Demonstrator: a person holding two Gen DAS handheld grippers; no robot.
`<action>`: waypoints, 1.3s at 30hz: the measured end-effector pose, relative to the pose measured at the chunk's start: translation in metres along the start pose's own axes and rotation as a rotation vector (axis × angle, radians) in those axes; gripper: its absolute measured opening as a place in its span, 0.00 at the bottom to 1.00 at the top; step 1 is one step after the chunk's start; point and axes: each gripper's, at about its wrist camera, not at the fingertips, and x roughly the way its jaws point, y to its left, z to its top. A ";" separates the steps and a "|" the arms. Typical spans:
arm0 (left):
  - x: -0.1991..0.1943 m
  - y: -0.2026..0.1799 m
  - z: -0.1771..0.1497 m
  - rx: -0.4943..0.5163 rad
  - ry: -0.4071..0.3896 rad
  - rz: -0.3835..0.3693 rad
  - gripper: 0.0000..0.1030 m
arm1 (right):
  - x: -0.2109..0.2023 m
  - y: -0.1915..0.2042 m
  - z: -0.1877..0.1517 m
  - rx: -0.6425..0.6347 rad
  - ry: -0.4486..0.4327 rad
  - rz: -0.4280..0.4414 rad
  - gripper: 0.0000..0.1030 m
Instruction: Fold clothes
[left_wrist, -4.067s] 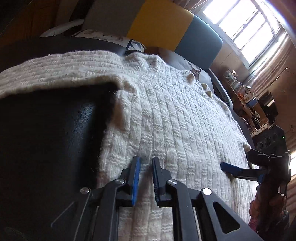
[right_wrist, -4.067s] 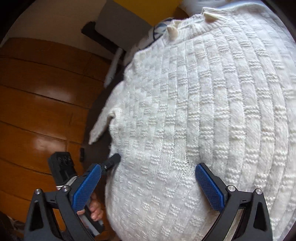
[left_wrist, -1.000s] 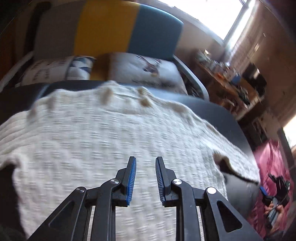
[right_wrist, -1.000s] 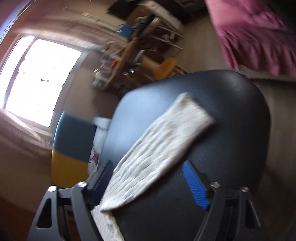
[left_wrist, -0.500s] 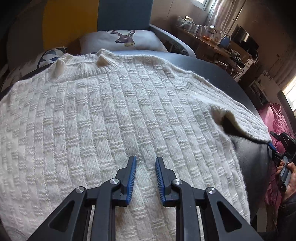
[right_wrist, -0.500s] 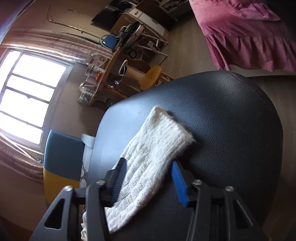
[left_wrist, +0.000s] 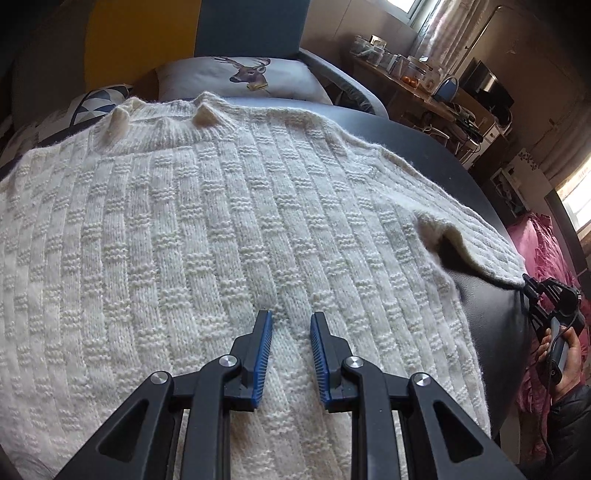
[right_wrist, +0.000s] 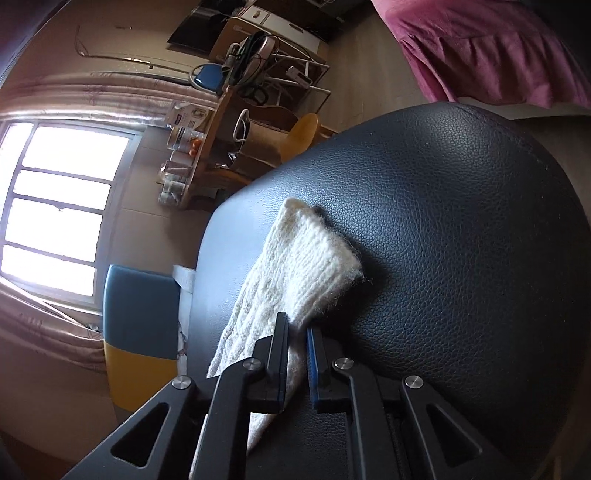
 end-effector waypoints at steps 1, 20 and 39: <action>0.000 0.000 0.000 0.001 0.002 0.000 0.20 | 0.000 -0.001 0.000 0.009 0.003 0.007 0.09; -0.025 -0.041 0.046 -0.056 0.097 -0.295 0.21 | 0.030 0.135 -0.068 -0.718 0.145 0.040 0.08; 0.113 -0.198 0.126 -0.152 0.416 -0.585 0.24 | 0.038 0.145 -0.170 -1.239 0.271 -0.057 0.08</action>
